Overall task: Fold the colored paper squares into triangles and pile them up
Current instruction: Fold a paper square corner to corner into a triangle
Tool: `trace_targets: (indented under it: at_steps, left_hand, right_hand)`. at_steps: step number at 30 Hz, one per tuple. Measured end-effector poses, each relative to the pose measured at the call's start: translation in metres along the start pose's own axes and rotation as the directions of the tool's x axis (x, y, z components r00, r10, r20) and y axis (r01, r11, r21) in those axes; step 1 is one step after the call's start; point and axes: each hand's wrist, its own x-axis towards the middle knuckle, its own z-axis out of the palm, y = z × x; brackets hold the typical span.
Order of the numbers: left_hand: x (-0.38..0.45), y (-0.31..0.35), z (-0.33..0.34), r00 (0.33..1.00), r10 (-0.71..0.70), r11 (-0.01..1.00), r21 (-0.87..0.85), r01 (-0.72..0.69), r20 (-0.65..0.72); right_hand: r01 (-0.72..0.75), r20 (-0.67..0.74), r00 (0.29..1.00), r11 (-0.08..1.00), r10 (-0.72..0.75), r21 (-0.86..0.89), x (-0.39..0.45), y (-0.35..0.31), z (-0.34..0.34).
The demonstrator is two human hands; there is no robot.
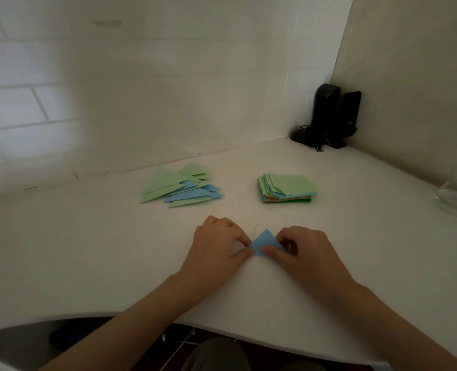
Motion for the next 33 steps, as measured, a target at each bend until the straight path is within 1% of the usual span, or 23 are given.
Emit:
trace_targets:
  at_steps: [2, 4, 8, 10, 13, 16, 20, 22, 25, 27, 29, 31, 33]
  left_hand:
    - [0.000, 0.003, 0.003, 0.998, -0.062, 0.998, -0.010, 0.062, -0.021]
    - [0.000, 0.007, 0.008, 0.995, -0.094, 0.995, 0.018, 0.095, -0.045]
    - [0.000, 0.010, 0.016, 0.990, -0.110, 0.991, 0.068, 0.116, -0.088]
    - [0.001, 0.010, 0.015, 0.991, -0.120, 0.990, 0.069, 0.124, -0.059]
    - [0.003, 0.005, 0.009, 0.993, -0.119, 0.993, 0.007, 0.119, -0.016]
    - [0.004, 0.001, 0.001, 0.994, -0.104, 0.993, -0.058, 0.106, 0.035]
    - [0.005, 0.004, -0.005, 0.990, -0.111, 0.992, -0.052, 0.116, 0.086]
    - [0.005, 0.009, -0.003, 0.993, -0.090, 0.995, -0.022, 0.092, 0.082]
    - [0.003, 0.028, 0.002, 0.995, -0.046, 0.995, 0.094, 0.038, 0.090]
    - [0.006, 0.040, 0.006, 0.990, -0.072, 0.982, 0.180, 0.050, 0.117]
    - [0.014, 0.046, 0.008, 0.976, -0.127, 0.973, 0.211, 0.088, 0.176]
    - [0.024, 0.046, 0.005, 0.953, -0.183, 0.979, 0.136, 0.154, 0.240]
    - [0.029, 0.042, 0.002, 0.939, -0.203, 0.978, 0.020, 0.206, 0.278]
  right_hand:
    - [-0.056, 0.009, 0.998, 0.998, 0.056, 0.035, -0.002, 0.000, -0.003]
    - [-0.076, 0.029, 0.997, 0.996, 0.075, 0.041, -0.002, -0.001, -0.004]
    - [-0.120, 0.058, 0.991, 0.991, 0.117, 0.051, 0.001, -0.001, -0.003]
    - [-0.134, 0.069, 0.989, 0.989, 0.130, 0.056, 0.002, -0.002, -0.004]
    - [-0.147, 0.109, 0.984, 0.987, 0.139, 0.071, 0.004, 0.000, -0.011]
    - [-0.196, 0.172, 0.970, 0.969, 0.170, 0.149, 0.003, 0.007, -0.020]
    - [-0.249, 0.250, 0.949, 0.944, 0.193, 0.217, 0.006, 0.016, -0.024]
    - [-0.247, 0.256, 0.949, 0.939, 0.184, 0.239, 0.007, 0.017, -0.024]
    - [-0.244, 0.236, 0.953, 0.944, 0.191, 0.224, 0.006, 0.015, -0.024]
    - [-0.242, 0.228, 0.954, 0.949, 0.194, 0.202, 0.005, 0.012, -0.023]
    - [-0.240, 0.218, 0.956, 0.951, 0.196, 0.193, 0.004, 0.010, -0.024]
    - [-0.244, 0.216, 0.955, 0.952, 0.202, 0.187, 0.003, 0.010, -0.024]
    - [-0.247, 0.221, 0.954, 0.951, 0.204, 0.186, 0.002, 0.011, -0.024]
